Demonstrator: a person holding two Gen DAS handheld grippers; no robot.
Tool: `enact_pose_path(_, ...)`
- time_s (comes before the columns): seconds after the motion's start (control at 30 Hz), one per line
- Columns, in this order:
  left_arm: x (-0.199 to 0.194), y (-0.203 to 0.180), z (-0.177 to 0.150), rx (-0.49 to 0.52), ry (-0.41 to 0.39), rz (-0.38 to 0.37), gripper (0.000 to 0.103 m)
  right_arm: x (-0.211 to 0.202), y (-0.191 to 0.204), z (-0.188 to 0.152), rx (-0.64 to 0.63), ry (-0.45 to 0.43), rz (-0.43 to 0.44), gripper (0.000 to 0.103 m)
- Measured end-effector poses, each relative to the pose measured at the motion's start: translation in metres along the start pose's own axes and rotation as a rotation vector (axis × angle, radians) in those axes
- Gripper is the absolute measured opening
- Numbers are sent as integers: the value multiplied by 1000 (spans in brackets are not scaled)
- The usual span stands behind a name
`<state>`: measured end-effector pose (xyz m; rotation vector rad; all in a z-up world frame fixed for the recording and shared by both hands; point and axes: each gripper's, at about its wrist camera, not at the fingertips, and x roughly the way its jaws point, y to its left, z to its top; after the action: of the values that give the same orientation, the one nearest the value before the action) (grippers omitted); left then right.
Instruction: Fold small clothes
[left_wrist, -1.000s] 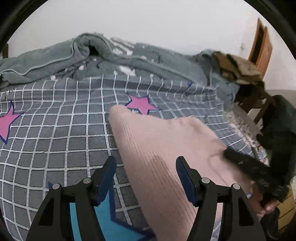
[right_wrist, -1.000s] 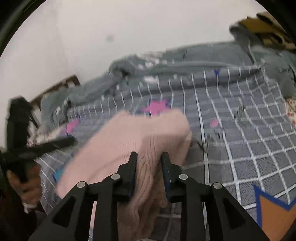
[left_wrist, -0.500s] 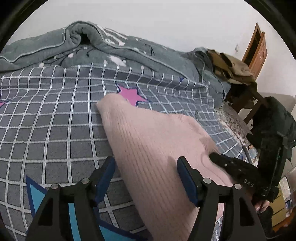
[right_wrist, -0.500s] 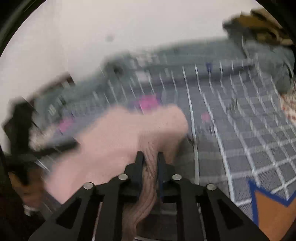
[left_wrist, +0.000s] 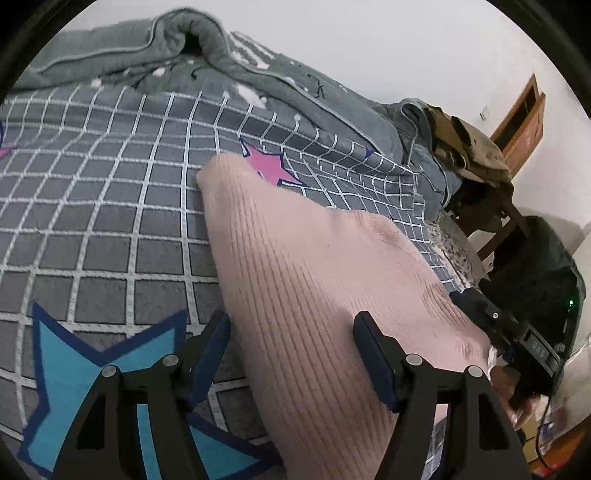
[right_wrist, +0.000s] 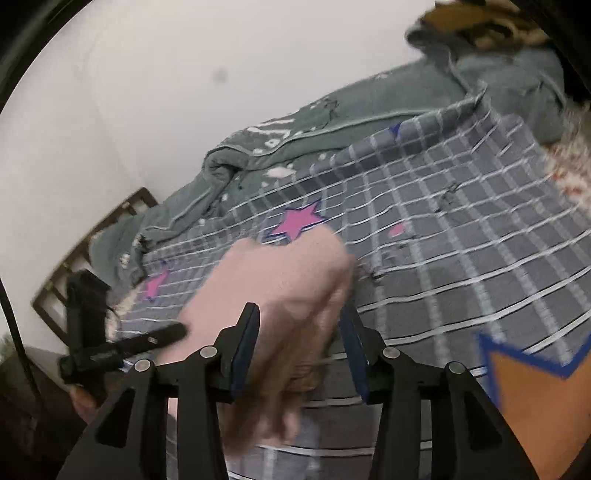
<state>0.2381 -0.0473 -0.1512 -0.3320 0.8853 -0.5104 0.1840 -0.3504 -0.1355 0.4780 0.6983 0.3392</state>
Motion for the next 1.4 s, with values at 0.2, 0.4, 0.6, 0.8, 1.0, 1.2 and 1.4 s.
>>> enact_pose_path(0.2, 13, 3, 1, -43, 34, 1, 71, 40, 29, -8, -100, 108, -164, 50)
enact_pose_path(0.4, 20, 1, 2, -51, 49, -3, 68, 46, 2, -17, -10, 153, -132, 58)
enact_pose_path(0.6, 16, -5, 3, -32, 13, 24, 54, 54, -2, -20, 49, 175, -61, 58)
enact_pose_path(0.8, 10, -9, 4, -10, -21, 33, 42, 66, 2, -18, 71, 171, -14, 43)
enact_pose_path(1.0, -1, -11, 6, 4, -65, 37, 38, 53, 19, -13, 43, 74, 6, 31)
enact_pose_path(1.2, -30, 7, 17, -6, -145, 65, 37, 58, 52, -5, 12, 27, 64, 29)
enact_pose_path(1.4, -56, 37, 33, -26, -201, 108, 37, 86, 89, 0, 1, 17, 112, 28)
